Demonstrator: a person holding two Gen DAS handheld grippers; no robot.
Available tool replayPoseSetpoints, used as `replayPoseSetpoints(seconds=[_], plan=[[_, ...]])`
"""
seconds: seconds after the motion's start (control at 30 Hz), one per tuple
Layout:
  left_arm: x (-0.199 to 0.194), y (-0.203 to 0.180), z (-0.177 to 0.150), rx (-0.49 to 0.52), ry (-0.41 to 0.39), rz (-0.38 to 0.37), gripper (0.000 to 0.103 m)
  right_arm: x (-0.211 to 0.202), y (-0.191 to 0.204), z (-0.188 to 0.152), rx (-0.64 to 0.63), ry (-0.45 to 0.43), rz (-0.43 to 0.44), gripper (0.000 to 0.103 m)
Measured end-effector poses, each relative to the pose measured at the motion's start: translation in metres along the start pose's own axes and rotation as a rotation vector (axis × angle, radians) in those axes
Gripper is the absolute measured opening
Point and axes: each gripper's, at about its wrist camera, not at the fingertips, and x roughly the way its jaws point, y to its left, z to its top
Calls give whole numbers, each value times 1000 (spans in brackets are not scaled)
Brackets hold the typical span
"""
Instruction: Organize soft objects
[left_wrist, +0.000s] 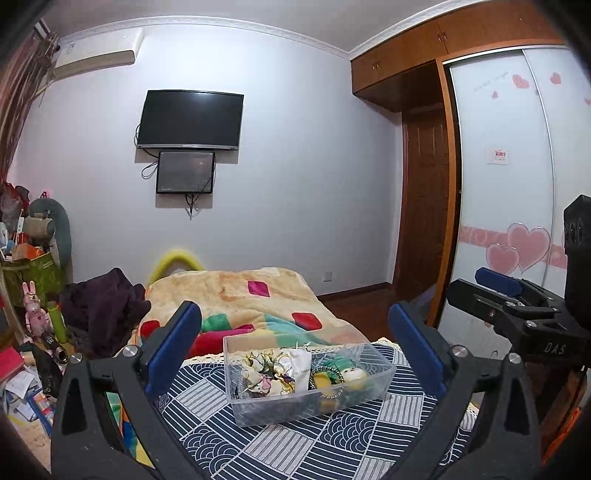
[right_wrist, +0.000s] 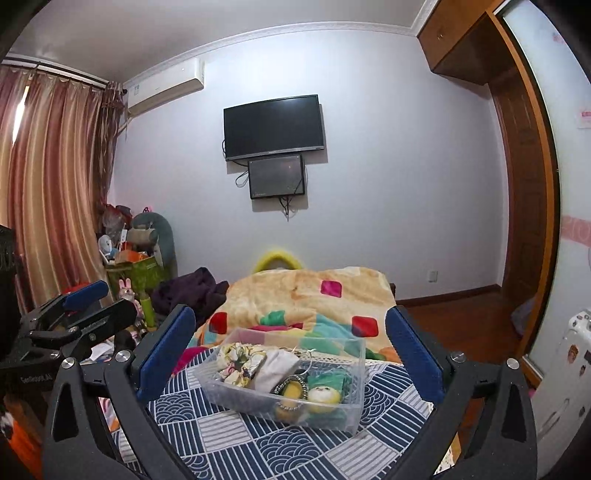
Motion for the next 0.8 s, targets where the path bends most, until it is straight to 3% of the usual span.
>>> replayPoseSetpoints(seconds=[0.8], plan=[[1, -2, -2, 3, 3, 6, 103, -6, 1, -2, -4, -12, 0, 103]])
